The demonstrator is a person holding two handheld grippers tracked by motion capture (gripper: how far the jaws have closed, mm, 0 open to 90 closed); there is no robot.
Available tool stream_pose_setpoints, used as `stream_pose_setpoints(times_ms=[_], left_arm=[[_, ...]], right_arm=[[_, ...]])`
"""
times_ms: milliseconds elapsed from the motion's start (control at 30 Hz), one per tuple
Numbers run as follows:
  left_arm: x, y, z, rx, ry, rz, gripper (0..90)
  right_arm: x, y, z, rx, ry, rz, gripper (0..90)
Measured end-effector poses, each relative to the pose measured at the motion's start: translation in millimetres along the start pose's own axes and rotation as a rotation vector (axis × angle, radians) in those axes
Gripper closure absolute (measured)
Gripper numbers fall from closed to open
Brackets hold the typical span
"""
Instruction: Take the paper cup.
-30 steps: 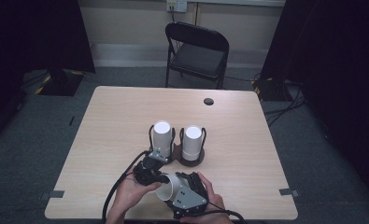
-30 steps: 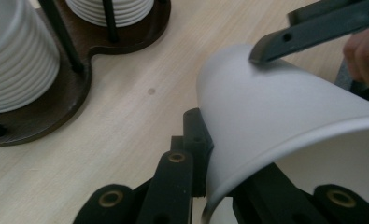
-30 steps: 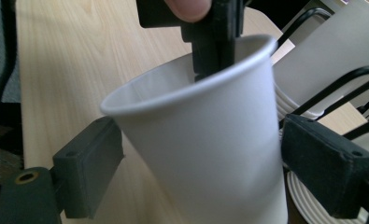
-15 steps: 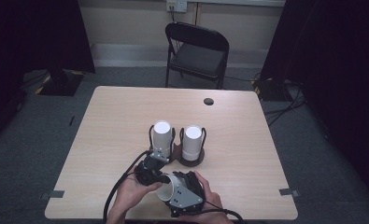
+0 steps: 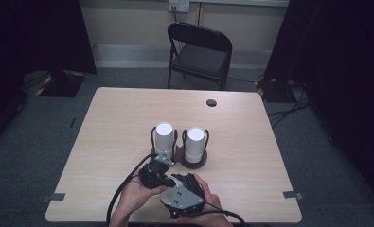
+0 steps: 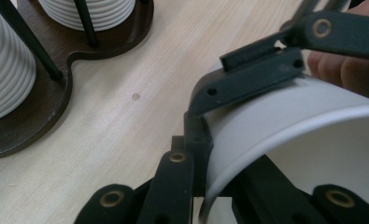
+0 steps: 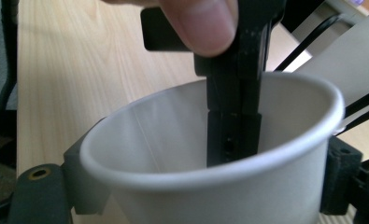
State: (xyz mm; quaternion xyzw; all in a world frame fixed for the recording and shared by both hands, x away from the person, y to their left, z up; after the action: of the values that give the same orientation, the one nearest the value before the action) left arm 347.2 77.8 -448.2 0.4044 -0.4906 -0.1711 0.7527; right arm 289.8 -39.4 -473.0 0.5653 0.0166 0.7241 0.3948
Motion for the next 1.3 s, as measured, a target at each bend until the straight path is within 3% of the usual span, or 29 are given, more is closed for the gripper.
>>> stream_pose_setpoints(times_ms=[200,333,400,567,1000,1133,1233,1300], left_arm=[[2.1,-1.4,0.6,0.003,0.004,-0.003,87.6],[2.2,-7.9,-0.2,0.000,-0.002,-0.044,86.8],[2.0,-6.2,-0.6,0.011,0.006,-0.014,87.5],[1.0,-4.1,-1.2,-0.003,0.005,-0.008,87.3],[0.6,4.4,-2.8,0.044,0.034,0.106,82.2],[-1.5,8.8,-5.1,0.074,0.036,0.167,75.1],[-2.9,11.3,-4.6,0.075,0.034,0.211,74.8],[-3.6,13.8,-5.2,0.104,0.035,0.234,71.5]], right_arm=[[3.1,2.2,-1.2,-0.025,0.021,-0.002,19.9],[3.3,3.2,-2.2,-0.029,0.036,-0.008,21.1],[2.2,3.2,-2.7,-0.043,0.045,-0.016,21.8],[2.3,5.2,-1.9,-0.036,0.033,0.004,23.5],[4.4,11.9,10.2,-0.082,-0.033,0.051,24.6],[3.0,10.7,13.2,-0.100,-0.059,0.053,24.7],[0.7,11.1,16.2,-0.114,-0.080,0.058,24.8],[-0.6,11.6,17.4,-0.119,-0.095,0.062,24.8]])
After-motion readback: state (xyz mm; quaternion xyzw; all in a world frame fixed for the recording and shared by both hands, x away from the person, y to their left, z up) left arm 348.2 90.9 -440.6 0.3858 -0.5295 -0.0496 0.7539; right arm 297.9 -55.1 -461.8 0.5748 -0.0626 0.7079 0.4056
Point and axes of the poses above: each handheld gripper's, and its own axes: y roughly backward along the jaws, x roughly out of its top, z roughly to its right, the point moved 3 cm from there along -y, roughly forward along the jaws, and after that the axes turned 4 degrees about -y, right-handed, at the moved point
